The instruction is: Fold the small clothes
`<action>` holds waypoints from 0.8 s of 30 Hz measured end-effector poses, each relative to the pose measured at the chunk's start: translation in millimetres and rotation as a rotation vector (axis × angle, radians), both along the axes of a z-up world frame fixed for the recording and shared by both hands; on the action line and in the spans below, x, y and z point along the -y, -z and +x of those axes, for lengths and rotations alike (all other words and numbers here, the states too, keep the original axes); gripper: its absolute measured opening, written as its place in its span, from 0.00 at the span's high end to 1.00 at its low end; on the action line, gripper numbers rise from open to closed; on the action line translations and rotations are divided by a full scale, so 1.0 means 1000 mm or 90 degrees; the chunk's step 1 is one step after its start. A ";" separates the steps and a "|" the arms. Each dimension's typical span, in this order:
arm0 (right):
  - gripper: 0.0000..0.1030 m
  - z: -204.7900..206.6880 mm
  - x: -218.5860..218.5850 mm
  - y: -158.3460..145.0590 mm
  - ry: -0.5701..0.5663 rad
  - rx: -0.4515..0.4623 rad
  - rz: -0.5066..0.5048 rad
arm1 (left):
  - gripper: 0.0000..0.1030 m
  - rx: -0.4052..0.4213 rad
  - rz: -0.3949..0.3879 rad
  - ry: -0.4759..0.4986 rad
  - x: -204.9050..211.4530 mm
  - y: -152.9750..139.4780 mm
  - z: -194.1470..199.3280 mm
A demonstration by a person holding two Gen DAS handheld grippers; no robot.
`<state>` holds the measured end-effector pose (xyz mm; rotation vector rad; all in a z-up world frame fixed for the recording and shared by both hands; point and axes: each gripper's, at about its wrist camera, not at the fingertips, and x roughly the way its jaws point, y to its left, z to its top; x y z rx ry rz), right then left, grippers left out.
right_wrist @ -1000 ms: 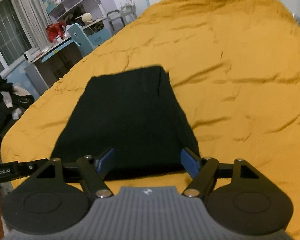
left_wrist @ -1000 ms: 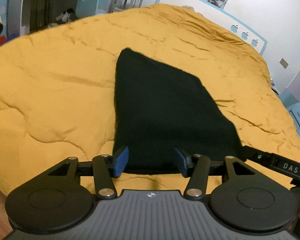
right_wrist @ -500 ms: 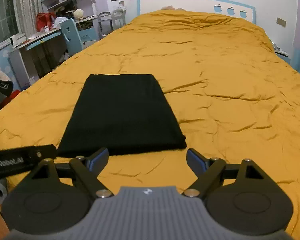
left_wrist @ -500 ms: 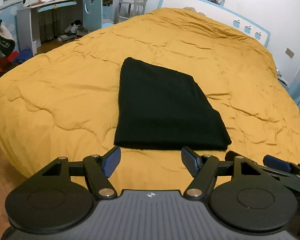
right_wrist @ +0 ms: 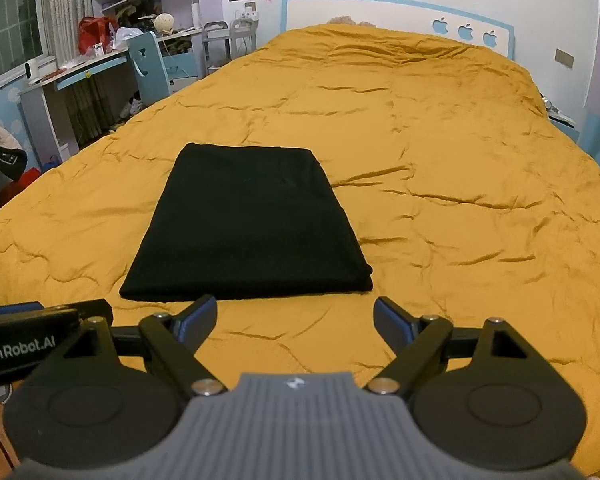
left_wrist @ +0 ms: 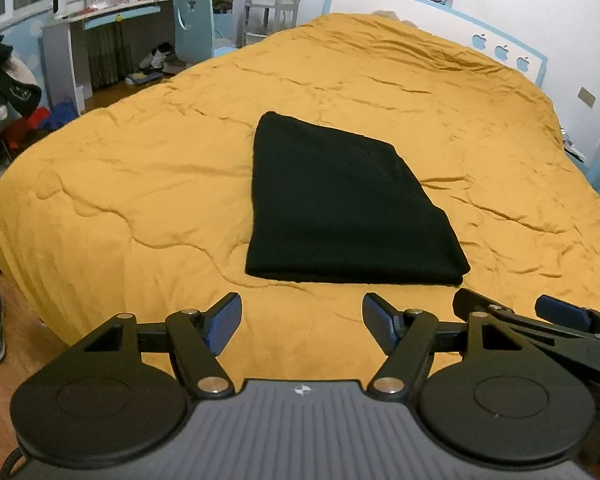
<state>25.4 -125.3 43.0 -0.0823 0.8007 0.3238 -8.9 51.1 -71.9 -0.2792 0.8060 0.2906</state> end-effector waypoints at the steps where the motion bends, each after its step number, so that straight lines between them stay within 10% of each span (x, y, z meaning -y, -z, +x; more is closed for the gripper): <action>1: 0.21 0.000 0.000 0.000 0.000 -0.003 0.001 | 0.21 0.000 -0.004 0.000 -0.001 0.000 -0.001; 24: 0.21 -0.003 0.000 0.001 0.012 -0.020 -0.008 | 0.22 -0.004 0.017 0.008 0.003 0.003 0.000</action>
